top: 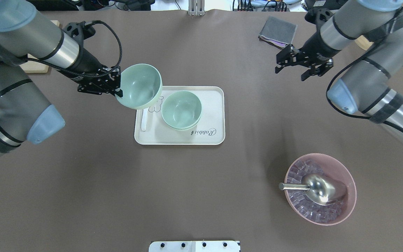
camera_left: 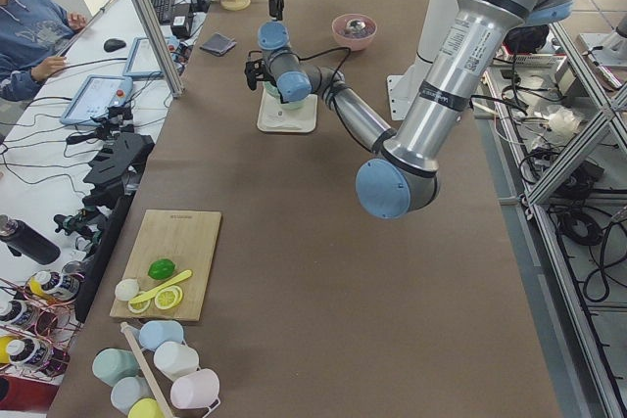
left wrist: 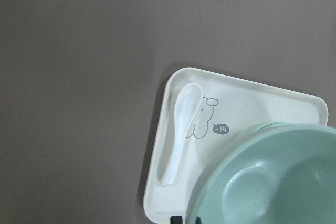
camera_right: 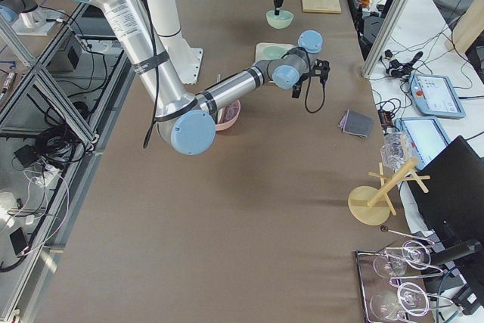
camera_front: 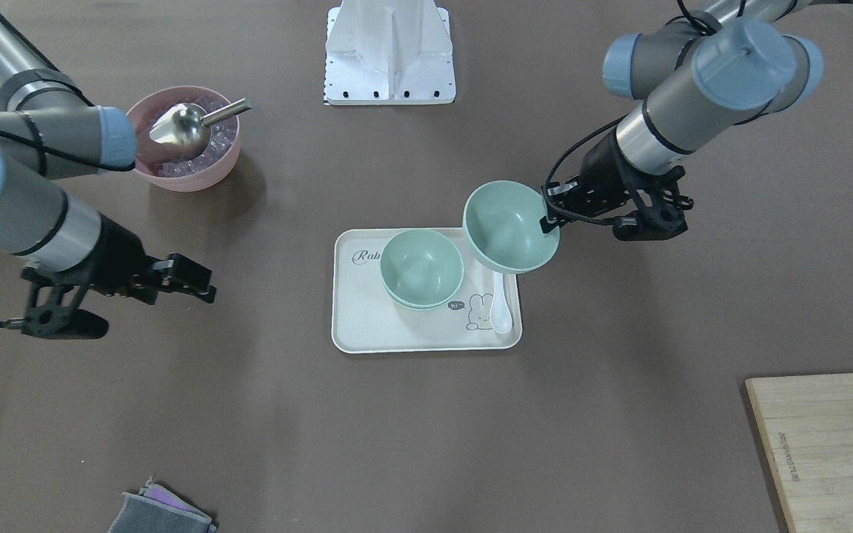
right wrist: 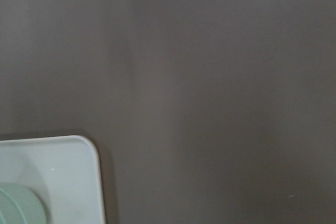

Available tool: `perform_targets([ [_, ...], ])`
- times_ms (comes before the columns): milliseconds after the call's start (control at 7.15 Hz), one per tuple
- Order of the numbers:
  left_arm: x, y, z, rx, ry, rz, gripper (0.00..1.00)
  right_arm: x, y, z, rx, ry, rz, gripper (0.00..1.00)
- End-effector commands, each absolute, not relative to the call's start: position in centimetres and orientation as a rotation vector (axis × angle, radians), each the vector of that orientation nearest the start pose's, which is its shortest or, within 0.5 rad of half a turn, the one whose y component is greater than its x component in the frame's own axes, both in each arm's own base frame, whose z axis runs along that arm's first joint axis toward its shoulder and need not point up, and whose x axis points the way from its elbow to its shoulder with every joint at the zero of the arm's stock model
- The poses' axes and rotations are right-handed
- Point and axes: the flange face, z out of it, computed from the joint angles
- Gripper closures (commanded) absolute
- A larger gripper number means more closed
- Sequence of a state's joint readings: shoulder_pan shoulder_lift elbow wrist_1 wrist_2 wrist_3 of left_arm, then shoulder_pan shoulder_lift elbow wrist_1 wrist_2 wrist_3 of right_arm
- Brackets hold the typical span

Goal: Stack green bowls together

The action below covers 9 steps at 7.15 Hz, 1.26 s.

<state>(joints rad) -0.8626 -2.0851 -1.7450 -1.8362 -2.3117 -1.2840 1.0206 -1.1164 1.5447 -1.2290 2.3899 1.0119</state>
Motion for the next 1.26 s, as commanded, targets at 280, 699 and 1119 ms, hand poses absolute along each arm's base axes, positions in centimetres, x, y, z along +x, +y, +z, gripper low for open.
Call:
perform_targets([
  [280,44.1,-50.0,19.3,-0.048,1.05,-0.136,1.0,-16.2,-59.0,48.3,0.066,-0.988,0.017,0.0],
  [699,46.2,-49.9,17.5,-0.068,1.063,-0.138,1.0,-15.2,-58.8,49.6,0.078,-0.977,-0.007,0.0],
  [1119,47.0,-50.6,18.3,-0.041,1.1,-0.121,1.0,-15.1,-58.8,49.6,0.079,-0.977,-0.005,0.0],
])
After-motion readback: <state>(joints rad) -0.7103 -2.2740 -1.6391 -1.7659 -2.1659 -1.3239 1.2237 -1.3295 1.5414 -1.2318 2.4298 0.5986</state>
